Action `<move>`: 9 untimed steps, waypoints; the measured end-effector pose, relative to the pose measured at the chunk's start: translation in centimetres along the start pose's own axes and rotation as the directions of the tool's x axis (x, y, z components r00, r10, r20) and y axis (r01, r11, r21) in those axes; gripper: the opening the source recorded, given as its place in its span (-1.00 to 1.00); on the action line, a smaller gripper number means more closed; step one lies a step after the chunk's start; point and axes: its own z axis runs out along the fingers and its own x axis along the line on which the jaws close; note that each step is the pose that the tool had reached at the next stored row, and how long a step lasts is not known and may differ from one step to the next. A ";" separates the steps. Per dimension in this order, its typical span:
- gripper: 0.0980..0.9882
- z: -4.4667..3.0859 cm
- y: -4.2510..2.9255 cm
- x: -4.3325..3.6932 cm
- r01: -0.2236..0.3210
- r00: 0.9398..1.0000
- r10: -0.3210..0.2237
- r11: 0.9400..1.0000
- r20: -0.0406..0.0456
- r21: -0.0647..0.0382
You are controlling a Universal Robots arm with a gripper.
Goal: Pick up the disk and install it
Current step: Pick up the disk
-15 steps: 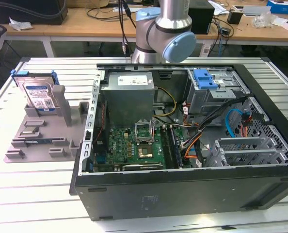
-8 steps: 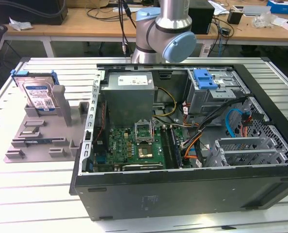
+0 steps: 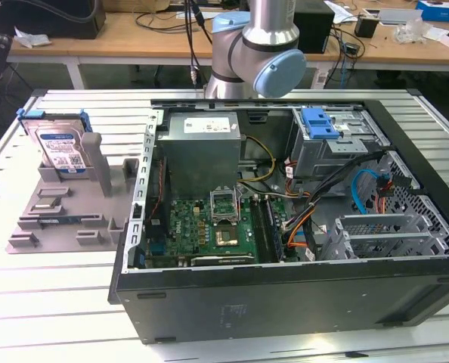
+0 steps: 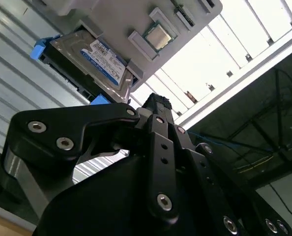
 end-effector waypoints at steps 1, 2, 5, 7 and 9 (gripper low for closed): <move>-0.98 0.00 0.00 0.00 0.020 1.000 -0.020 1.000 0.000 0.000; -0.98 0.00 0.00 0.00 0.043 0.999 -0.043 0.999 0.000 -0.001; -0.98 0.00 0.00 0.00 0.087 0.996 -0.087 0.996 -0.001 -0.002; -0.98 0.00 0.00 0.00 0.115 0.993 -0.115 0.993 -0.001 -0.003; -0.98 0.00 0.00 0.00 0.162 0.987 -0.162 0.987 -0.001 -0.004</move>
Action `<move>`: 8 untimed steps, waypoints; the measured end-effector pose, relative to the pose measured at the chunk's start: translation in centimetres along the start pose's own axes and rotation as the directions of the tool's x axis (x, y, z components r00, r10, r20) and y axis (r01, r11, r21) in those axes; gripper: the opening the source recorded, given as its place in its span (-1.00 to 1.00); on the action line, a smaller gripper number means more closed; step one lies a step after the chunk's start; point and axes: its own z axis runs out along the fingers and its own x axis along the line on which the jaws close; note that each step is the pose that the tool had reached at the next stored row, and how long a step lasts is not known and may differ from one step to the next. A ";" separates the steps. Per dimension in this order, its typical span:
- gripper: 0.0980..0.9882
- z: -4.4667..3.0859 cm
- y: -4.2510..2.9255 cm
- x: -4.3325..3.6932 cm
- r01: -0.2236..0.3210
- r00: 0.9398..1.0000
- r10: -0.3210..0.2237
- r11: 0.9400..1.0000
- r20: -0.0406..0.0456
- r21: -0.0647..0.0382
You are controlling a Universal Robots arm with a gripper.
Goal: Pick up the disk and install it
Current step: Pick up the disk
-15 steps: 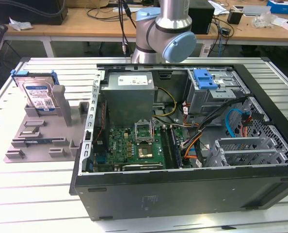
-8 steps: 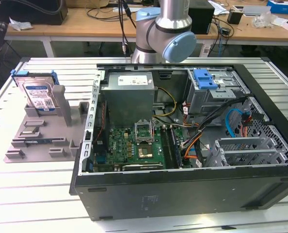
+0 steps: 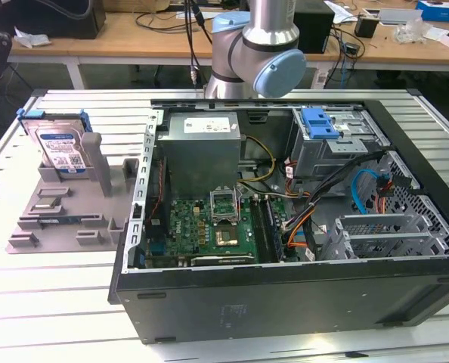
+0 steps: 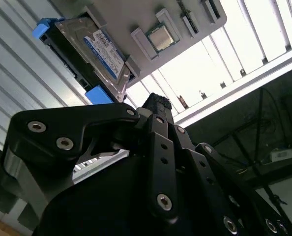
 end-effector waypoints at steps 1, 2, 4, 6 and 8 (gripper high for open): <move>-0.98 0.00 0.00 0.00 0.012 1.000 -0.012 1.000 0.000 0.000; -0.98 0.00 0.00 0.00 0.027 1.000 -0.027 1.000 0.000 -0.001; -0.98 0.00 0.00 0.00 0.058 0.998 -0.058 0.998 0.000 -0.001; -0.98 0.00 0.00 -0.01 0.088 0.996 -0.088 0.996 -0.001 -0.002; -0.98 0.00 0.00 -0.01 0.122 0.993 -0.122 0.993 -0.001 -0.003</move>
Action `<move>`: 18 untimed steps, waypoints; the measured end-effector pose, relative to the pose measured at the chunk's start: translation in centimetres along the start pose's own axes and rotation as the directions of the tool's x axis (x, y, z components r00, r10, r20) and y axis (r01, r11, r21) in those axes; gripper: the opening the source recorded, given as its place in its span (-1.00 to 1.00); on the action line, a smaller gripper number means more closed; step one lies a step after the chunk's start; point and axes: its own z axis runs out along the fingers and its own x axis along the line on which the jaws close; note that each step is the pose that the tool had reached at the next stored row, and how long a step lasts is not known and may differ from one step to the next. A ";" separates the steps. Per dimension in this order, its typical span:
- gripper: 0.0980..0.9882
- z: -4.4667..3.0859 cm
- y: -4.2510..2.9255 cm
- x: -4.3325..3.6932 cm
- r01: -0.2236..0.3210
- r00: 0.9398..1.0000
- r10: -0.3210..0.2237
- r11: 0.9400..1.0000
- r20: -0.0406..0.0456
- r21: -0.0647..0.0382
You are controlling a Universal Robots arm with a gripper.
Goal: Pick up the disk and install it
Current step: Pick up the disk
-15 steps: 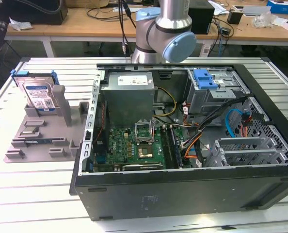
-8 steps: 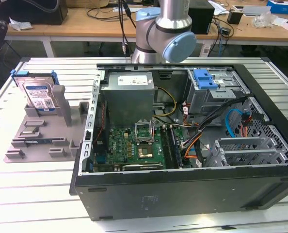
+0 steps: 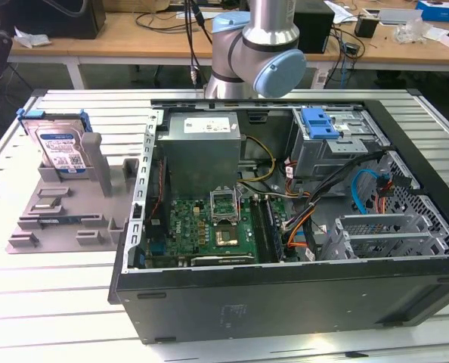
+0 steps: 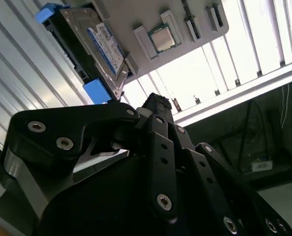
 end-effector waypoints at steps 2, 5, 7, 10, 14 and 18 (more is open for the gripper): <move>-0.98 0.00 0.00 0.00 0.033 0.999 -0.033 0.999 0.000 -0.001; -0.98 0.00 -0.01 -0.01 0.092 0.996 -0.092 0.996 -0.001 -0.002; -0.98 0.00 -0.01 -0.02 0.131 0.991 -0.131 0.991 -0.001 -0.003; -0.98 0.00 -0.02 -0.03 0.173 0.985 -0.173 0.985 -0.001 -0.004; -0.98 0.00 -0.03 -0.04 0.265 0.964 -0.265 0.964 -0.001 -0.006; -0.98 0.00 -0.03 -0.05 0.330 0.944 -0.330 0.944 -0.001 -0.008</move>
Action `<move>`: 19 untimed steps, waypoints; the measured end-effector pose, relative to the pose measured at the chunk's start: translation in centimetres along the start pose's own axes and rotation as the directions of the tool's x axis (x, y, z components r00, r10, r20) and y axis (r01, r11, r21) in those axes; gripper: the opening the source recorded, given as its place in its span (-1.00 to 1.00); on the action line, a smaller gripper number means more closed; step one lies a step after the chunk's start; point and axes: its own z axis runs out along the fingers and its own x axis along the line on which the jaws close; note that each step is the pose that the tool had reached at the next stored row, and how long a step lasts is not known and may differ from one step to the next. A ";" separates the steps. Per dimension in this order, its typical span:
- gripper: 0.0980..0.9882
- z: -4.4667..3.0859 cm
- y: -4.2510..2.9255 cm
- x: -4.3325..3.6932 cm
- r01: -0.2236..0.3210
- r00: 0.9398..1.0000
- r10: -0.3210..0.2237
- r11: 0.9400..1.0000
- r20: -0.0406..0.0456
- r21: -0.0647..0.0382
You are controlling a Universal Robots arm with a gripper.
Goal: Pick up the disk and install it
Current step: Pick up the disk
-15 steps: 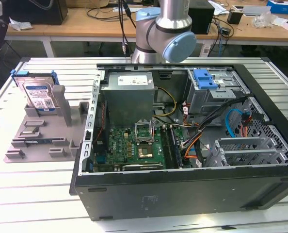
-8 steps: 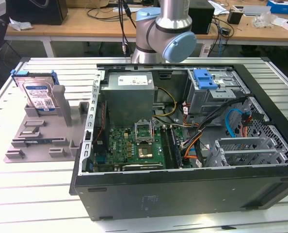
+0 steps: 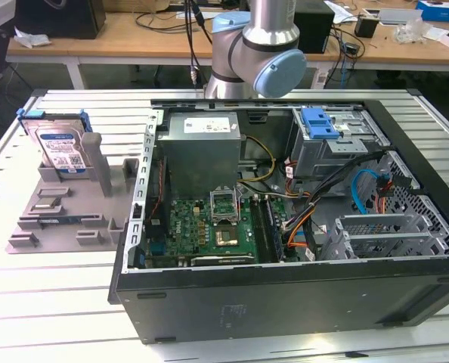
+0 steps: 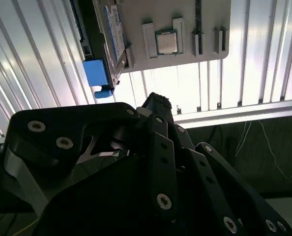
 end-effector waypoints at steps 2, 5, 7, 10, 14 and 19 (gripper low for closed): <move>-0.98 0.00 0.00 0.00 0.028 1.000 -0.028 1.000 0.000 -0.001; -0.98 0.00 0.00 -0.01 0.079 0.997 -0.079 0.997 -0.001 -0.002; -0.98 0.00 -0.01 -0.01 0.113 0.994 -0.113 0.994 -0.001 -0.003; -0.98 0.00 -0.01 -0.01 0.167 0.986 -0.167 0.986 -0.001 -0.004; -0.98 0.00 -0.01 -0.01 0.236 0.972 -0.236 0.972 -0.001 -0.005; -0.98 0.00 -0.01 -0.01 0.303 0.953 -0.303 0.953 -0.001 -0.007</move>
